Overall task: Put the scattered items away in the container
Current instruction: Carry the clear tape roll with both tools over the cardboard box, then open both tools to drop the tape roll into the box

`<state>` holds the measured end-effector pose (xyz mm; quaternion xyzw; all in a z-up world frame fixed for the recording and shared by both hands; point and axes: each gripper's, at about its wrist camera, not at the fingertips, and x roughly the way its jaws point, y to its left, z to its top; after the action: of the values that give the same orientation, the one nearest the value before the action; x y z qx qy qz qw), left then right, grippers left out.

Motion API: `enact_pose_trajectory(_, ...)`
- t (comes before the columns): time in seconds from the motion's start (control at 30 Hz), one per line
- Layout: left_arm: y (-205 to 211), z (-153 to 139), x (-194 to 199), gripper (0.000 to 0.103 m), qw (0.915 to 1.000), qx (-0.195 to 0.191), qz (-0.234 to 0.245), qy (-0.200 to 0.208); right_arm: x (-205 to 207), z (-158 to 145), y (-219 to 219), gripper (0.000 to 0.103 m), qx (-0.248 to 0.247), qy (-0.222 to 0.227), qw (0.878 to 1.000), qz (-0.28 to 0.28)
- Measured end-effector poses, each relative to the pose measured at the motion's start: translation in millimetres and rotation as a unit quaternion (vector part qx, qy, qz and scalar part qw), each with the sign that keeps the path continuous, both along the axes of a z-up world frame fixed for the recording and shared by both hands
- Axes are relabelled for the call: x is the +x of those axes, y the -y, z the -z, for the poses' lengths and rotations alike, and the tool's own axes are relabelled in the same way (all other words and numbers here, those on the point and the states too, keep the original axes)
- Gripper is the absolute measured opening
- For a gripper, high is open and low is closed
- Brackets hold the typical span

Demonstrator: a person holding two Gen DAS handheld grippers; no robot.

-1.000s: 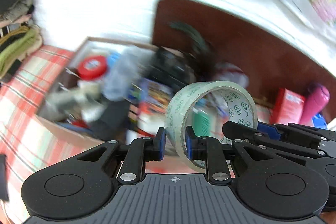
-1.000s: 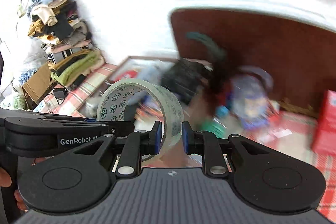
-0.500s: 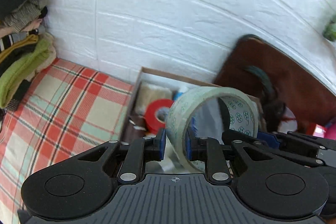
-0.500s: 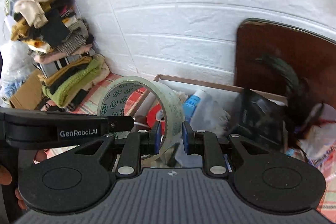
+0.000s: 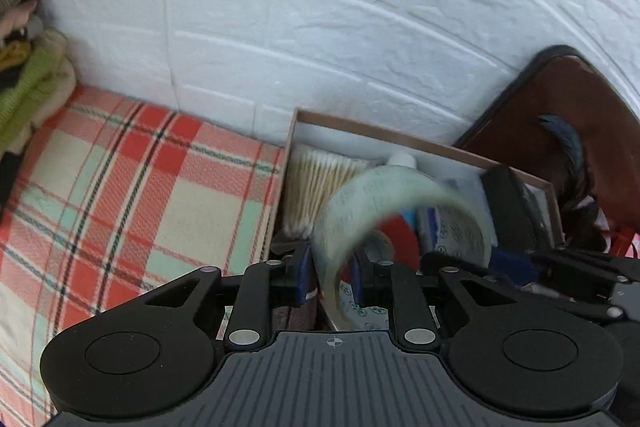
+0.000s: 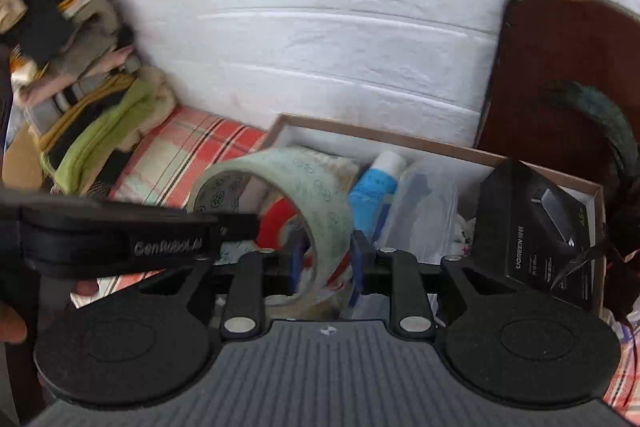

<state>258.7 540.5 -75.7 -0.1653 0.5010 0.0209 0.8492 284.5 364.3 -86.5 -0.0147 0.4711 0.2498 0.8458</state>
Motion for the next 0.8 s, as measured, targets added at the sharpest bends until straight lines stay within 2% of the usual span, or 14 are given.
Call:
enact_pose_trajectory(0.07,-6.2,-0.7,-0.9,0.055,0.9999,-0.007,-0.011,0.009,1.0,-2.4,5.3,0.056,0.004,0.019,1.0,0.019)
enact_pose_trajectory(0.17,-15.2,-6.4,0.4,0.056,0.9995,-0.014,-0.02,0.022,3.0,-5.5,8.3,0.056,0.005,0.029,0.999,0.018)
enact_pose_trajectory(0.33,-10.3,-7.2,2.6,0.056,0.9997,0.001,-0.004,0.022,3.9,-4.3,8.0,0.056,0.012,0.027,0.999,0.012)
enact_pose_trajectory(0.43,-10.1,-4.5,1.0,0.069,0.9997,0.005,-0.015,0.021,6.6,-5.8,7.7,0.057,0.011,0.027,0.999,0.014)
enact_pose_trajectory(0.57,-7.9,-9.4,-10.3,0.071,0.9994,0.002,-0.026,0.024,5.6,-9.3,11.6,0.062,0.011,0.027,0.999,0.018)
enact_pose_trajectory(0.63,-6.8,-11.8,-15.9,0.077,0.9992,0.001,-0.032,0.025,3.2,-10.5,13.7,0.064,0.014,0.026,0.999,0.02)
enact_pose_trajectory(0.7,-5.6,-14.2,-21.5,0.086,0.999,0.0,-0.037,0.027,-0.1,-13.4,18.2,0.072,0.018,0.028,0.999,0.026)
enact_pose_trajectory(0.8,-3.9,-17.9,-30.0,0.092,0.9985,-0.002,-0.045,0.029,-7.7,-19.0,27.9,0.084,0.022,0.032,0.999,0.035)
